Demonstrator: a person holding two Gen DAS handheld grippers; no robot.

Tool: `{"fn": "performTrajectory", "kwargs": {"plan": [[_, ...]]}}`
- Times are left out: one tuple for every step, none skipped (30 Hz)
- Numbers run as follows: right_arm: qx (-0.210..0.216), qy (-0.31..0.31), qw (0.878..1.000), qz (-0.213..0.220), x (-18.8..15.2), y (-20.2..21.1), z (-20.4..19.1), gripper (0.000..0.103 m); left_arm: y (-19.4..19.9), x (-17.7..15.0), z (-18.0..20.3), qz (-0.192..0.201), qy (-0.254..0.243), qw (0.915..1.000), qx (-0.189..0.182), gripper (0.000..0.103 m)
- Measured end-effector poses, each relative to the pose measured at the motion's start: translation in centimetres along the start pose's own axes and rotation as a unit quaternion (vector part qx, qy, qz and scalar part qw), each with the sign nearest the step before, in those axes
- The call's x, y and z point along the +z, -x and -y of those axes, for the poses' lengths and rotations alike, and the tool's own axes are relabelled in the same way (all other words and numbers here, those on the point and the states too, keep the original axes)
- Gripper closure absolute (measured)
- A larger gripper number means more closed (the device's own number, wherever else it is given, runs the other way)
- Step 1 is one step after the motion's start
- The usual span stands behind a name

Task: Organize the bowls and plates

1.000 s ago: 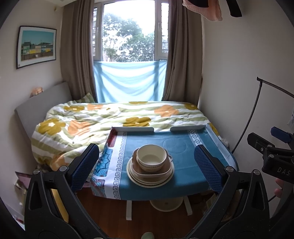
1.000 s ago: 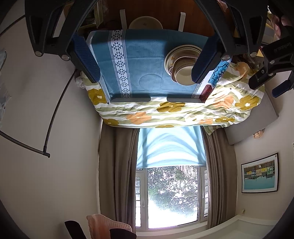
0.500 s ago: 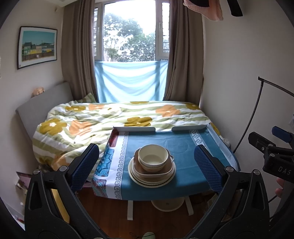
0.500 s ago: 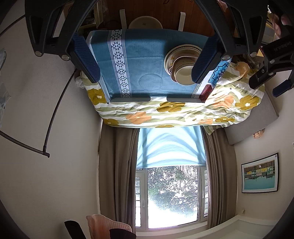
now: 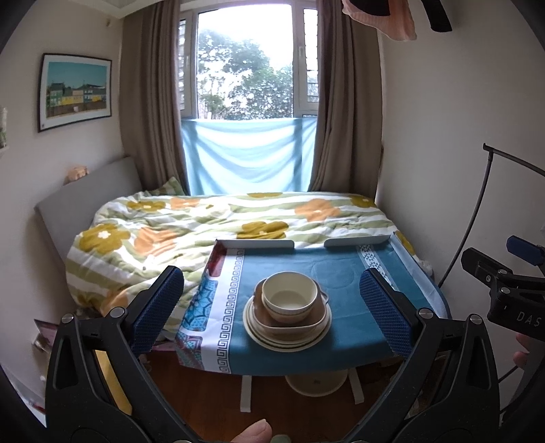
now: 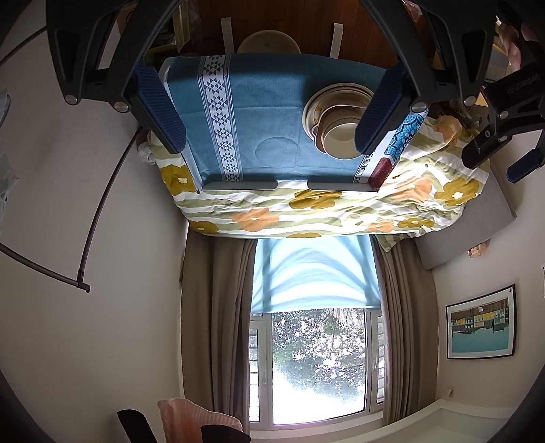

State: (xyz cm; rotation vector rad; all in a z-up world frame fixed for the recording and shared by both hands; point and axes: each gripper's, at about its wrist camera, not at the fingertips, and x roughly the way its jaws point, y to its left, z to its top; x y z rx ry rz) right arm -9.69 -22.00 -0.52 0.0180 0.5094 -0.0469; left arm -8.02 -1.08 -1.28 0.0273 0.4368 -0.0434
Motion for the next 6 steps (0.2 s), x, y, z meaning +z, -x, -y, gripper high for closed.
{"fn": "performTrajectory", "kwargs": {"plan": [[0.001, 0.000, 1.000, -0.001, 0.03, -0.13, -0.10, 0.004, -0.03, -0.05, 0.00, 0.000, -0.001, 1.0000, 0.001, 0.000], [0.001, 0.000, 1.000, -0.001, 0.08, -0.16, -0.20, 0.004, -0.01, -0.08, 0.04, 0.001, -0.003, 1.0000, 0.001, 0.000], [0.001, 0.000, 1.000, -0.001, 0.08, -0.16, -0.23, 0.004, 0.04, -0.09, 0.08, 0.003, -0.005, 1.0000, 0.002, 0.000], [0.001, 0.000, 1.000, -0.001, 0.07, -0.16, -0.22, 0.004, 0.10, -0.13, 0.11, 0.005, -0.007, 1.0000, 0.003, 0.000], [0.001, 0.000, 1.000, -0.002, 0.06, -0.15, -0.23, 0.004, 0.13, -0.14, 0.22, 0.006, -0.007, 1.0000, 0.004, 0.000], [0.001, 0.000, 1.000, -0.002, 0.08, -0.18, -0.33, 0.004, 0.13, -0.11, 0.31, 0.005, -0.007, 1.0000, 0.003, 0.000]]}}
